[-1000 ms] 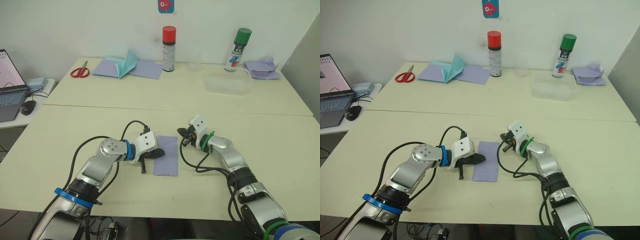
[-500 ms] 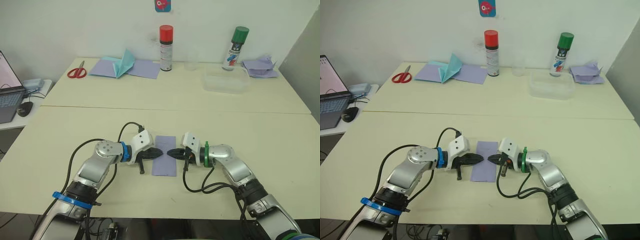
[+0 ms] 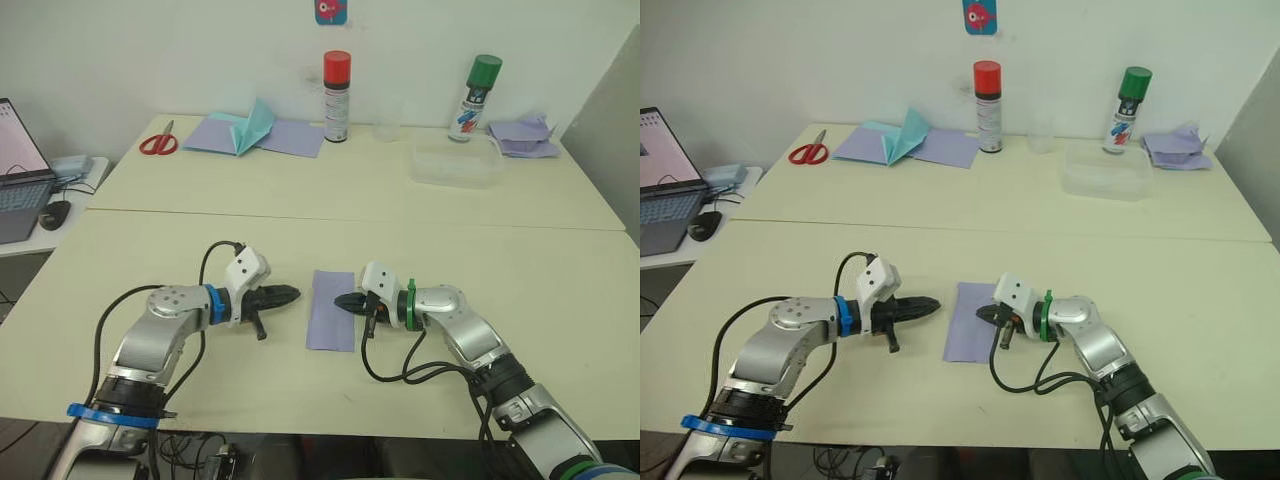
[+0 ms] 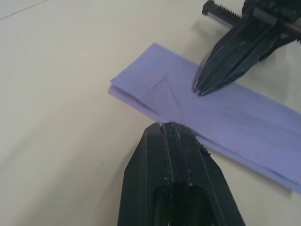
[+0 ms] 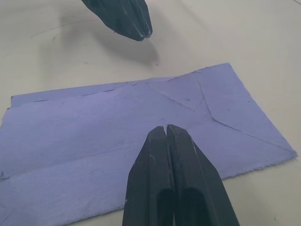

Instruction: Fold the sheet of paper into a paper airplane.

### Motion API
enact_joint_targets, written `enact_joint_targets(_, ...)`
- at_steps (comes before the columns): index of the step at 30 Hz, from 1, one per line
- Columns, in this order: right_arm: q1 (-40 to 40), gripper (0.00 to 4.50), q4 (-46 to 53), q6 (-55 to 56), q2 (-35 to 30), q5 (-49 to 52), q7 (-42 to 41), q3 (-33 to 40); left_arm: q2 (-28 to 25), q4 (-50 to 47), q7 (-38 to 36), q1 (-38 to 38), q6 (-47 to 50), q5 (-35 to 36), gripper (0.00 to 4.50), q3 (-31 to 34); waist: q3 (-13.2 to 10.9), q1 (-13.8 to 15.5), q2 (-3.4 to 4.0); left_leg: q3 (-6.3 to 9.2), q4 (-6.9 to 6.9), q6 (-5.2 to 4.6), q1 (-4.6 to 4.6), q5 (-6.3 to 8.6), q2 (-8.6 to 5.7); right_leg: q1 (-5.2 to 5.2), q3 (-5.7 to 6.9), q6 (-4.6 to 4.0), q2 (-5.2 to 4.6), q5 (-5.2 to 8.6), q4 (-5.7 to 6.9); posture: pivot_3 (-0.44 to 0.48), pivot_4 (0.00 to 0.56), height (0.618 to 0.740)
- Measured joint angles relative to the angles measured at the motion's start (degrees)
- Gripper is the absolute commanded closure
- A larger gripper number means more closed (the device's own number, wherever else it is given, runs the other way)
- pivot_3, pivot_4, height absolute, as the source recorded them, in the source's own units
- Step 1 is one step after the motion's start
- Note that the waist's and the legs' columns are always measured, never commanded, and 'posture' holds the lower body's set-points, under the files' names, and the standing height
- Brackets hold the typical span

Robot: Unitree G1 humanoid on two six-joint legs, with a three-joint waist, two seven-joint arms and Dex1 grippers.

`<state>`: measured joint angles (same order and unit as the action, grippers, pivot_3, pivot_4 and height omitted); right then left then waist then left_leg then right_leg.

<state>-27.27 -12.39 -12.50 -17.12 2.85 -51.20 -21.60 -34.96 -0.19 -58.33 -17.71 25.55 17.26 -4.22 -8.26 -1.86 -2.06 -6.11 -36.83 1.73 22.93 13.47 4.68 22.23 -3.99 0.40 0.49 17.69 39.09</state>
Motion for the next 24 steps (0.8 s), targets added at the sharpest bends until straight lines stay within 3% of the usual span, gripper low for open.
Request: enact_joint_targets(24,0.39,4.45,1.41,-1.93,-0.24,0.06,0.56,0.19,-1.23,2.66,-2.37,-2.78,-3.99,-6.81,4.5,-7.83,0.0,0.02,-0.01,-0.01,0.0,0.0,0.01,0.0,-0.05,0.0,0.0,0.0,0.01,0.0,-0.01,0.0,0.15,0.74)
